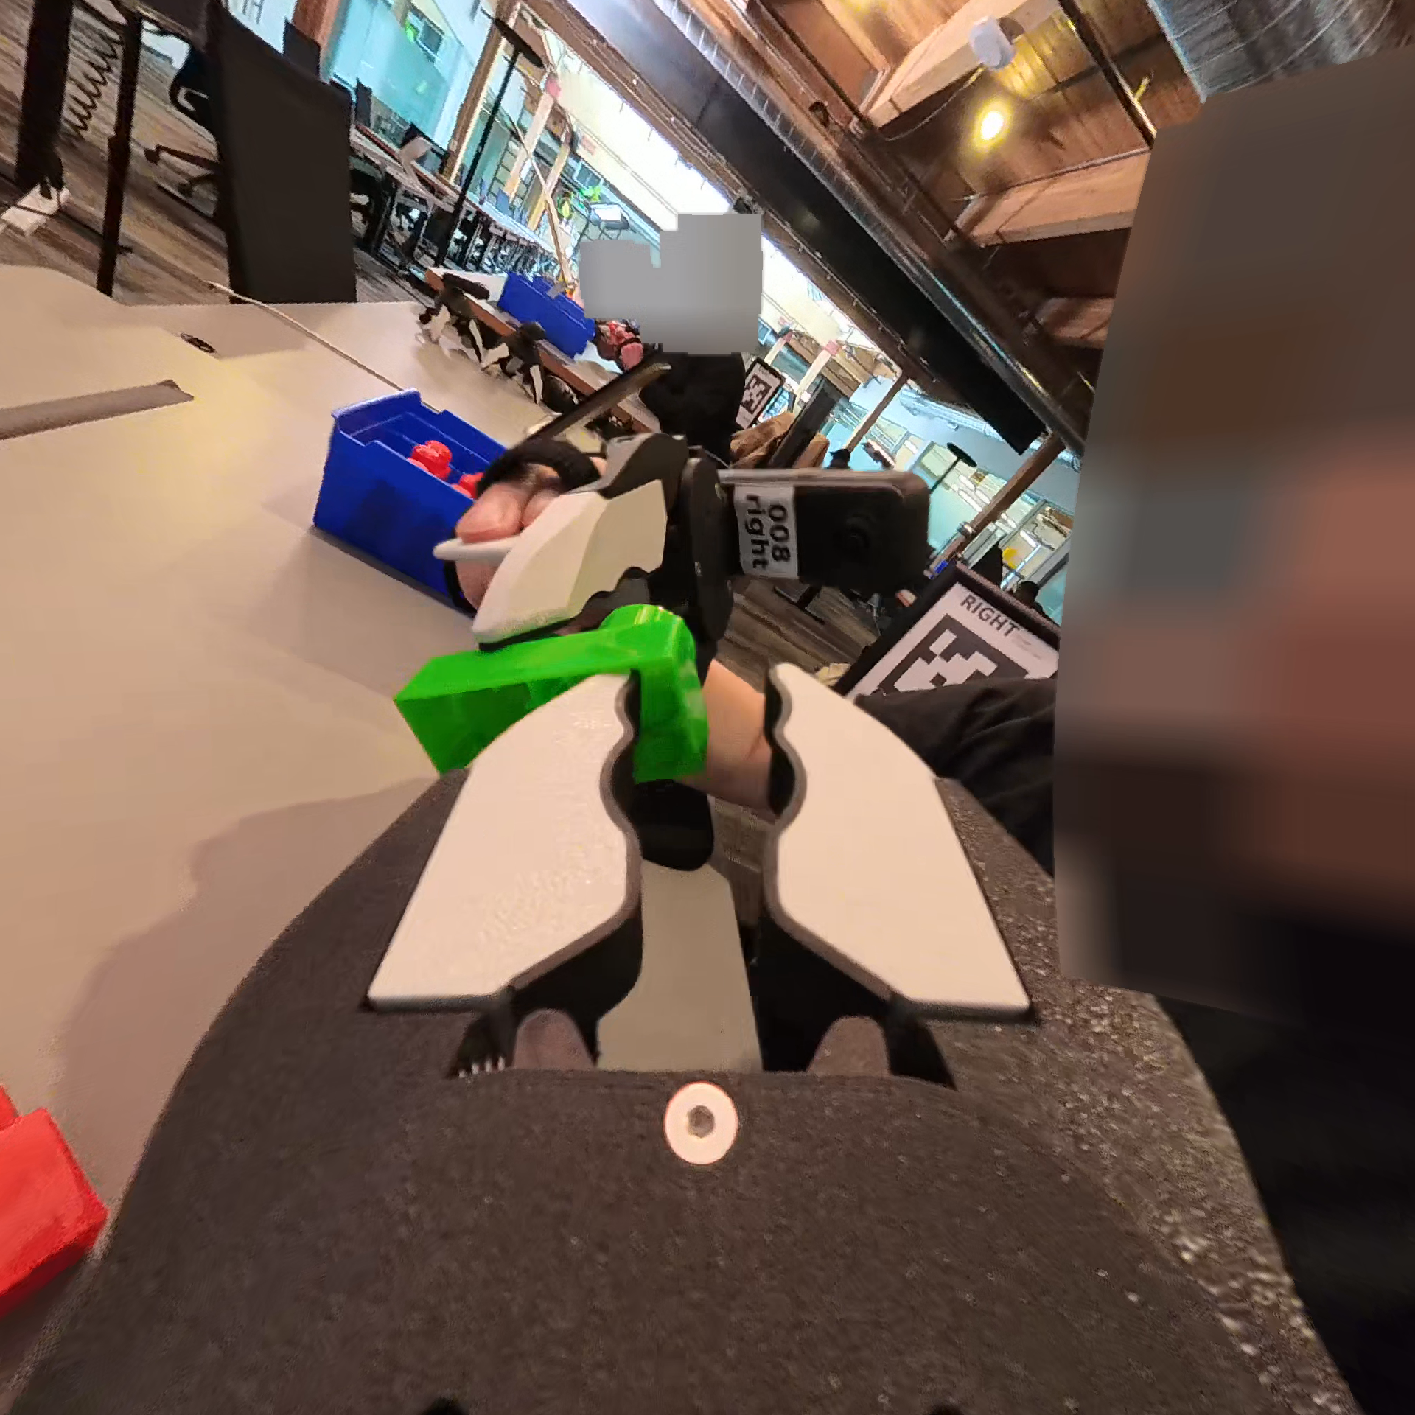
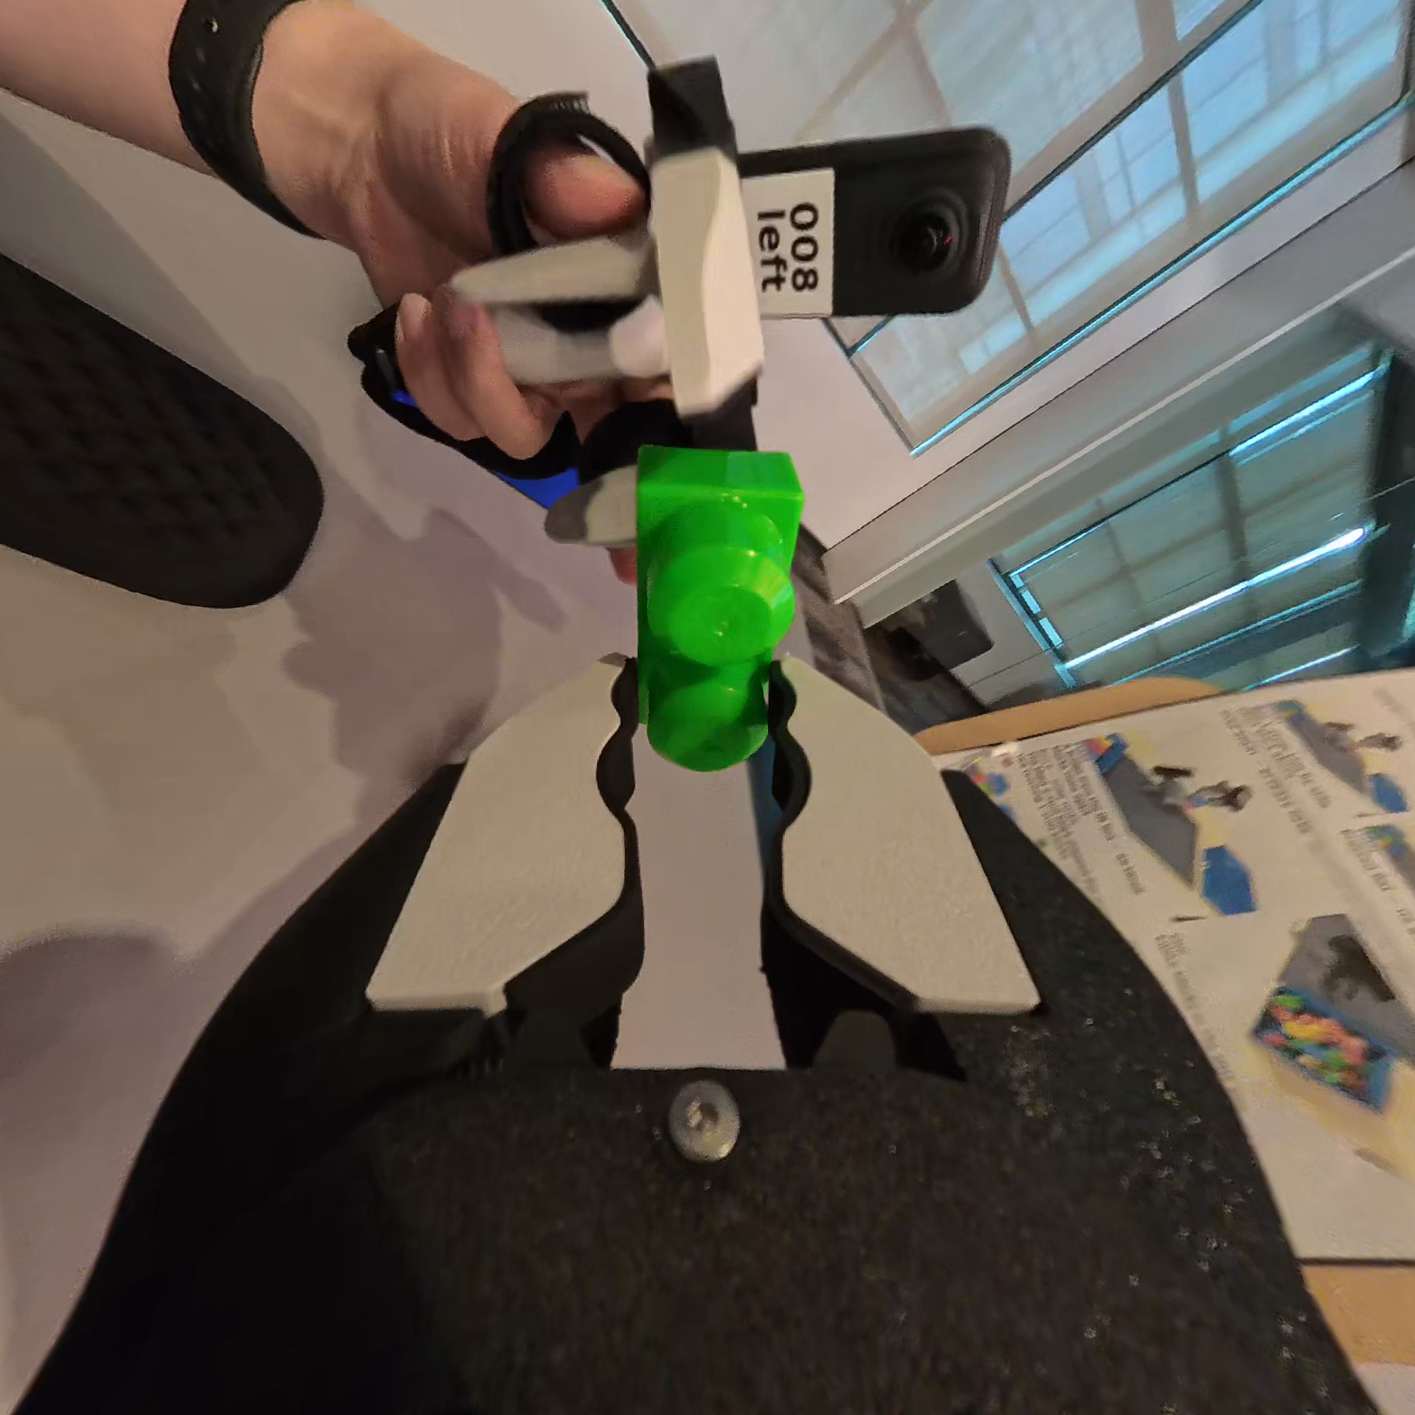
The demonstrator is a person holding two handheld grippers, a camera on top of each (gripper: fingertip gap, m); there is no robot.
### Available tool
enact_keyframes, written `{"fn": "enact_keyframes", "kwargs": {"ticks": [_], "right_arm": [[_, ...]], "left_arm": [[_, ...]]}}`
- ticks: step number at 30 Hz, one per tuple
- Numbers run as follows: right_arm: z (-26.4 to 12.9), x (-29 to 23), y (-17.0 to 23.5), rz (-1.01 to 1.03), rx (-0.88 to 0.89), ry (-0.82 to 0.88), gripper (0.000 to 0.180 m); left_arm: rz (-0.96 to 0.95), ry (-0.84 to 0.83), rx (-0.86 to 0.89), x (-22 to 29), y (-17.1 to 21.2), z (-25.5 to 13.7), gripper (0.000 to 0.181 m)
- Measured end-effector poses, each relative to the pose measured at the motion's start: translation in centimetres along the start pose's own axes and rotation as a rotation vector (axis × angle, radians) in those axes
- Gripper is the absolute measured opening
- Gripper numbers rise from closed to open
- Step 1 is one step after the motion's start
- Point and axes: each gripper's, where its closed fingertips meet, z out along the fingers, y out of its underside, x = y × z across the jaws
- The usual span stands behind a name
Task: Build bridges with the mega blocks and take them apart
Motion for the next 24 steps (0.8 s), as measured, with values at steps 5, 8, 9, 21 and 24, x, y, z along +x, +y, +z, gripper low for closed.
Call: {"fn": "enact_keyframes", "kwargs": {"ticks": [5, 8, 9, 21, 24], "right_arm": [[-2.0, -1.2, 5.2, 0.276, -0.149, -0.127, 0.032], [-4.6, -2.1, 10.4, 0.399, -0.366, -0.197, 0.032], [-5.5, -2.4, 12.0, 0.431, -0.439, -0.219, 0.032], [-9.7, -4.1, 20.0, 0.704, -0.78, -0.361, 0.032], [-10.1, -4.0, 20.6, 0.671, -0.801, -0.35, 0.032]], "left_arm": [[0.151, -0.431, -0.123, -6.0, 1.9, -3.7, 0.038], [0.286, -0.8, -0.341, -10.4, 5.2, -7.4, 0.063], [0.295, -0.871, -0.413, -11.3, 6.5, -8.0, 0.066], [0.221, -1.231, -0.573, -19.2, 11.8, -8.4, 0.104], [0.132, -1.224, -0.549, -20.0, 12.5, -7.9, 0.105]]}}
